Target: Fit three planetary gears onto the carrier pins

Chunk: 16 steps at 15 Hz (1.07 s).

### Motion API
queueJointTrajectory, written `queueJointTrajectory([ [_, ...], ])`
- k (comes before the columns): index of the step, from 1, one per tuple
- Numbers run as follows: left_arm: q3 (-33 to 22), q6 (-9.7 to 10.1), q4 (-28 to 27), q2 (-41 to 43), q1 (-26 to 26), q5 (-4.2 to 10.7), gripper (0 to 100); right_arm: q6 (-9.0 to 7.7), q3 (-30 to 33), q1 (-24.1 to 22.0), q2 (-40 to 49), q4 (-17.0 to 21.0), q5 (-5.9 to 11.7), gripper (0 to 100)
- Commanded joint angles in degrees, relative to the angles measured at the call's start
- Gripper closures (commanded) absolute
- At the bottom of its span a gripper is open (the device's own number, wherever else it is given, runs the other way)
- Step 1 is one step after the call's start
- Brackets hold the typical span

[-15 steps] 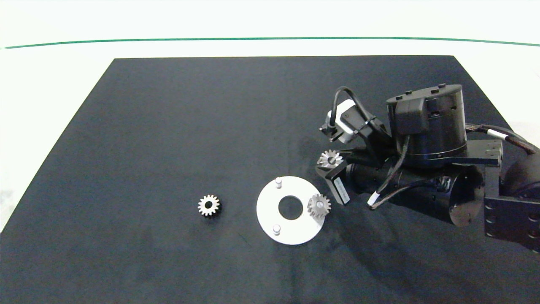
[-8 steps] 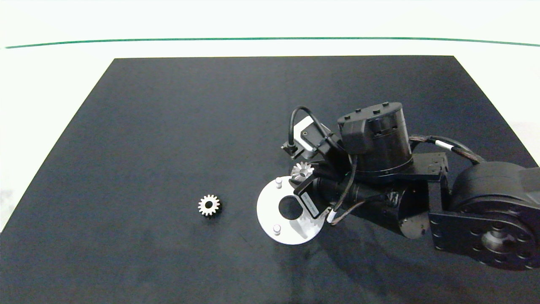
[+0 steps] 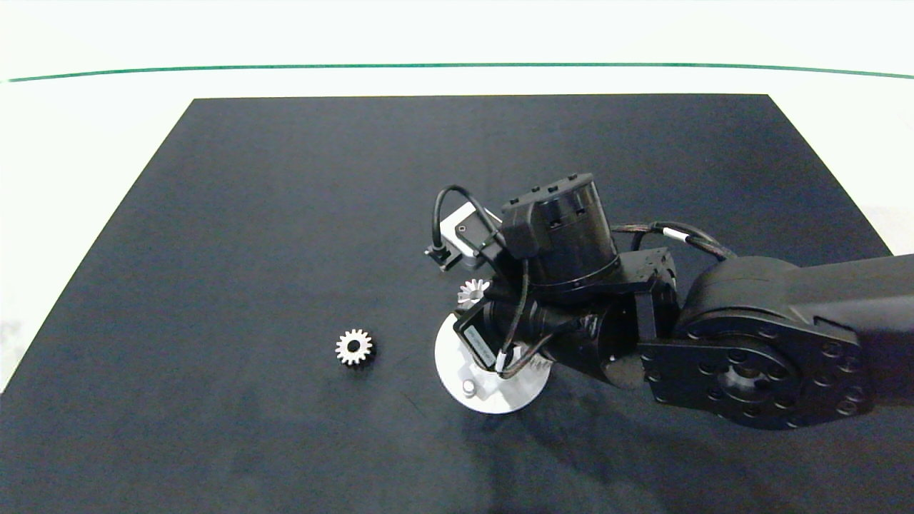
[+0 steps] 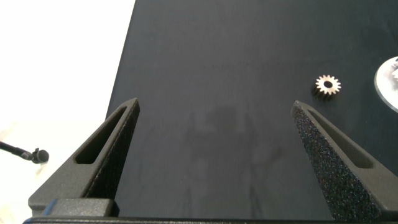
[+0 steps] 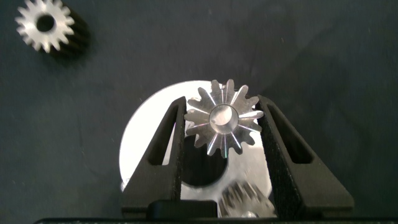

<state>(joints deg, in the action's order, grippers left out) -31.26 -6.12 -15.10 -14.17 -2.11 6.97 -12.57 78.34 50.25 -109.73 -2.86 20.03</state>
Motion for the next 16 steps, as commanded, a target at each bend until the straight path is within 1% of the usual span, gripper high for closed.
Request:
queueJointTrajectory([
  [1, -0.1, -0.03, -0.1, -0.1, 0.0, 0.06, 0, -0.09, 1.4, 0.1, -2.2, 0.1, 0.1, 87],
  [6, -0.2, -0.03, -0.1, -0.1, -0.1, 0.06, 0, 0.44, 1.5, -1.2, -3.3, 0.1, 0.01, 87],
  [9, -0.5, -0.03, -0.1, -0.2, -0.1, 0.06, 0, 0.44, 1.9, -2.2, -3.6, 0.1, -0.08, 87],
  [13, -0.5, -0.03, -0.1, -0.2, -0.1, 0.06, 0, 0.53, 2.0, -2.3, -4.4, 0.0, -0.17, 87],
  [14, -0.6, -0.03, -0.1, -0.2, -0.2, 0.06, 0, 1.05, 2.0, -2.3, -4.4, 0.0, -0.17, 0],
  [16, -0.9, -0.03, -0.1, -0.3, -0.2, 0.06, 0, 1.23, 2.7, -2.3, -4.4, 0.1, -0.17, 0],
])
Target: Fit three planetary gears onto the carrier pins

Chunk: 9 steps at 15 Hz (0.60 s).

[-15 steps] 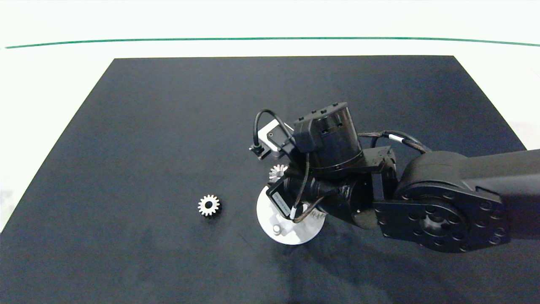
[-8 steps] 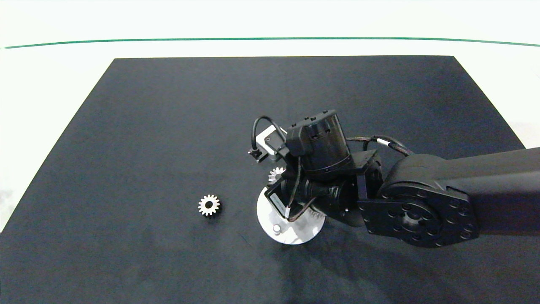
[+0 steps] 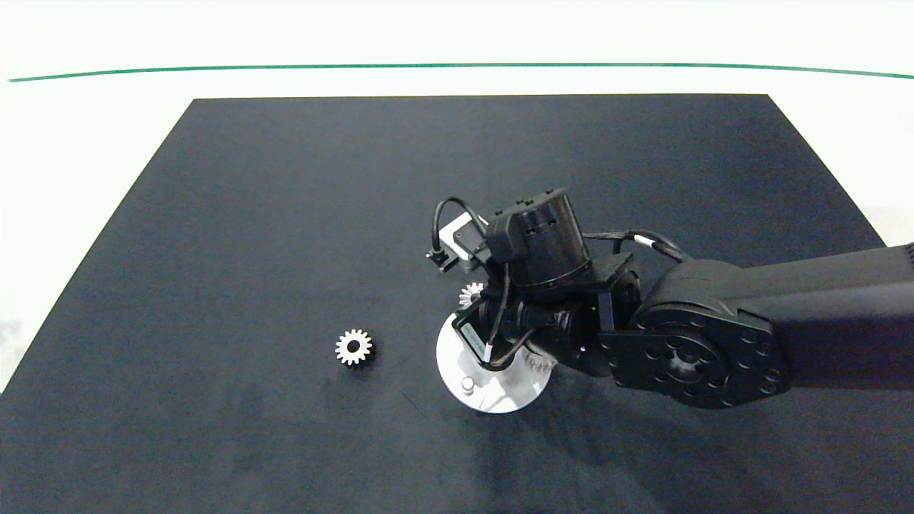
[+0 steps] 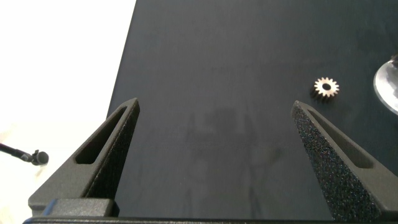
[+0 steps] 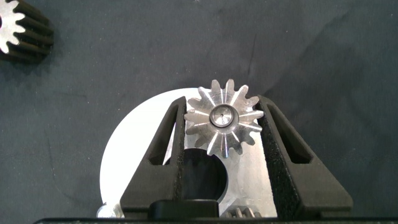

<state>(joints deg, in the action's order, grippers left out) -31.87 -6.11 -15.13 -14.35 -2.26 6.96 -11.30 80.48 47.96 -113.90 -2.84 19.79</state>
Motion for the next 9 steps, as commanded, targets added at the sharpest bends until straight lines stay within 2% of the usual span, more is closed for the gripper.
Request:
queueJointTrajectory([
  [1, -0.3, -0.04, -0.1, -0.2, 0.0, 0.07, 0, -0.04, 0.7, 0.0, -0.3, -0.1, 0.08, 0],
  [6, -0.3, -0.04, -1.3, 0.1, 0.0, 0.07, 0, 0.23, 0.4, -0.1, 0.6, -0.5, 0.08, 0],
  [7, -0.4, -0.04, -3.1, 0.3, -0.3, 0.07, 0, 0.4, -0.5, -0.1, 4.1, -0.7, 1.4, 0],
  [8, -0.3, -0.04, -4.6, 0.5, -1.4, 0.07, 0, 0.05, -3.1, -0.1, 10.7, -0.7, 4.3, 0],
  [9, -0.2, 0.04, -5.2, 0.7, -3.4, 0.07, 0, -0.04, -6.7, -0.4, 17.0, -0.6, 5.7, 0],
])
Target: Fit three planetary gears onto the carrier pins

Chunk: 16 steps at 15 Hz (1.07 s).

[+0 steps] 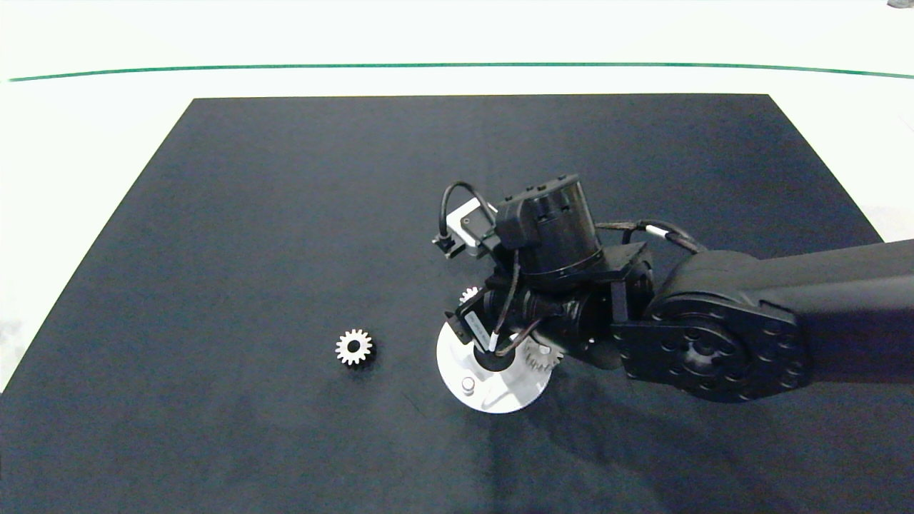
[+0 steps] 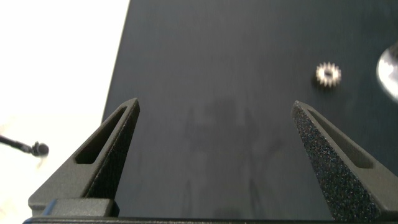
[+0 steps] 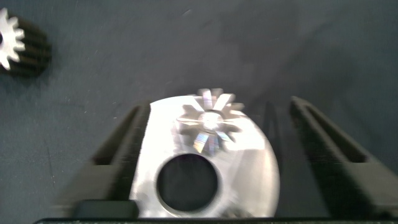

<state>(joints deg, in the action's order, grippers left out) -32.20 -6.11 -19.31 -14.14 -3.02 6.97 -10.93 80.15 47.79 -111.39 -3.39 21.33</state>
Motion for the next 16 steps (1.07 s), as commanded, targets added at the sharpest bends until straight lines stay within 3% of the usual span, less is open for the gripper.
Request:
queueJointTrajectory([
  [1, 0.4, -0.04, -1.2, 0.4, -4.1, 0.06, 0, -0.4, -10.1, -0.5, 20.8, 0.4, 4.24, 0],
  [2, 1.0, -0.04, -1.2, 0.0, -4.8, 0.06, 0, -0.4, -17.0, -0.6, 28.9, 0.5, 4.86, 0],
  [5, 3.7, -0.48, -1.1, -3.2, -5.7, -0.03, 0, -0.93, -30.7, -1.1, 48.0, 0.5, 10.75, 0],
  [8, 8.7, -2.33, 1.3, -9.3, -9.5, 0.15, 0, -2.42, -37.4, -9.5, 60.5, 0.6, 11.01, 0],
  [9, 10.9, -3.3, 4.8, -12.5, -10.3, 0.23, 0, -2.51, -39.8, -10.8, 64.4, 0.6, 11.01, 0],
  [12, 17.6, -3.56, 21.6, -26.4, -14.7, 0.23, 0, -3.04, -44.6, -16.8, 73.3, 0.7, 11.01, 0],
  [14, 18.7, -3.38, 31.4, -35.5, -19.8, 0.41, 0, -3.65, -45.3, -21.6, 77.7, 0.8, 11.01, 0],
  [16, 18.7, -3.74, 38.3, -43.5, -20.7, 0.41, 0, -3.74, -45.3, -24.8, 81.2, 2.3, 11.01, 0],
])
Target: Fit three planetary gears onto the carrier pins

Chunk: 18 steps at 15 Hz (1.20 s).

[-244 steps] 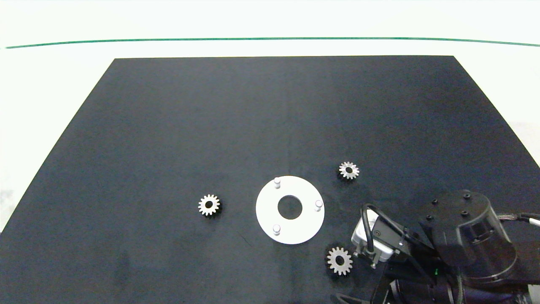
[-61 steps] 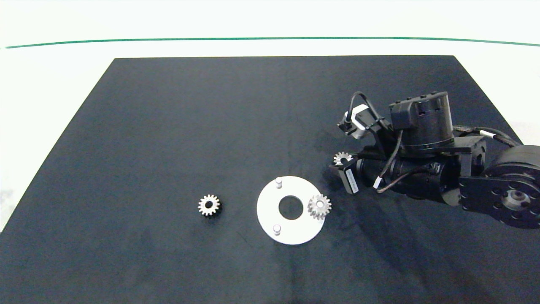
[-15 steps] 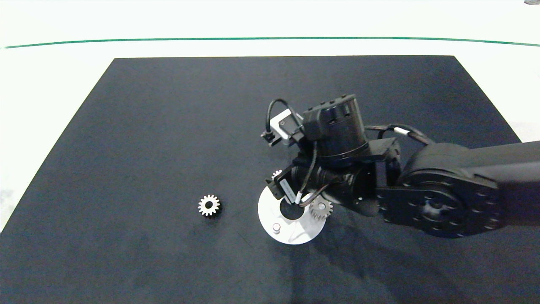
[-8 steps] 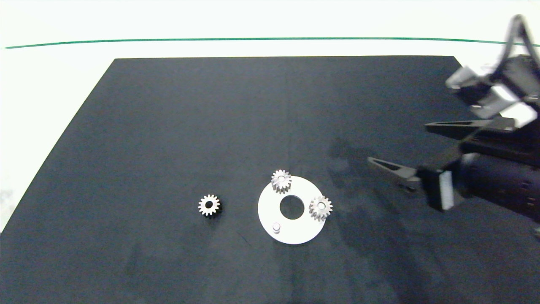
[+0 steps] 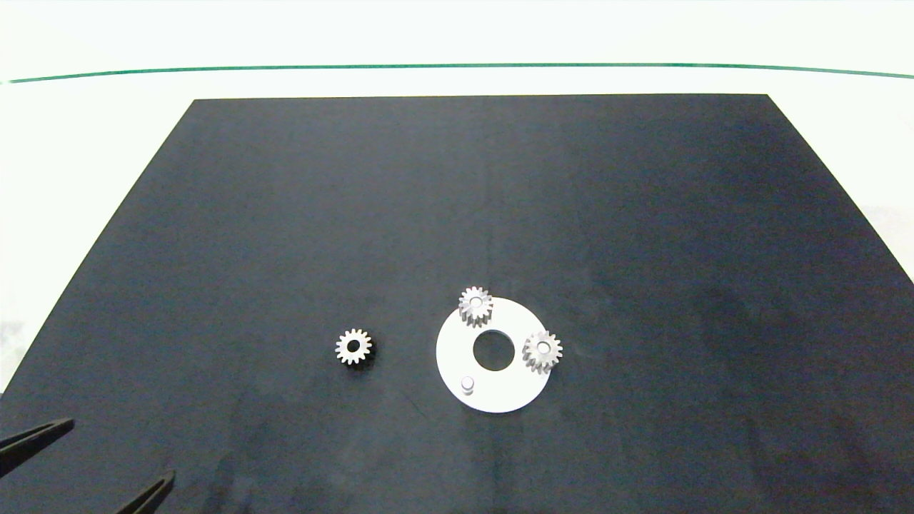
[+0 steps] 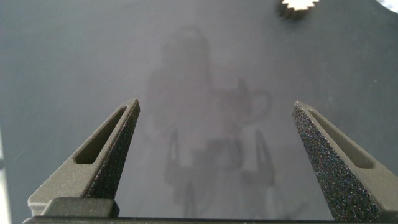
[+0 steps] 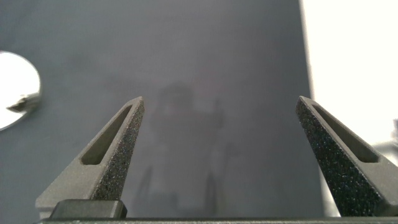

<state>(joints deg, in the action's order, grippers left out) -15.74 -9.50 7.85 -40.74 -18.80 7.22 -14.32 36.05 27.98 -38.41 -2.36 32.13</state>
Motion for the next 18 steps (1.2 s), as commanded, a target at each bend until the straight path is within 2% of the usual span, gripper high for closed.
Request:
queueJointTrajectory([
  [1, 2.2, -0.44, 14.0, -21.0, -7.1, 0.25, 0, -0.35, -1.1, -6.7, 10.1, 2.9, 0.12, 0],
  [4, 1.7, -0.44, 20.9, -28.3, -12.8, 0.69, 0, -0.35, -1.1, -10.1, 13.0, 4.2, 0.03, 0],
  [5, 1.1, -0.44, 21.4, -29.4, -13.2, 1.92, 0, -0.35, -1.2, -10.2, 13.8, 4.4, 0.12, 0],
  [6, -0.2, -0.52, 21.6, -30.8, -13.1, 2.54, 0, -0.35, -1.2, -10.2, 14.2, 5.4, 0.03, 0],
  [11, -5.5, -0.44, 22.2, -36.3, -13.3, 2.63, 0, -0.09, -2.1, -10.2, 16.1, 6.7, -0.14, 0],
  [14, -8.3, -0.61, 26.7, -40.3, -13.9, 2.63, 0, -0.18, -2.1, -10.2, 17.7, 7.7, -0.05, 0],
  [18, -10.1, -0.61, 28.0, -44.4, -14.9, 3.07, 0, -0.09, -2.6, -10.3, 18.6, 7.9, 0.03, 0],
])
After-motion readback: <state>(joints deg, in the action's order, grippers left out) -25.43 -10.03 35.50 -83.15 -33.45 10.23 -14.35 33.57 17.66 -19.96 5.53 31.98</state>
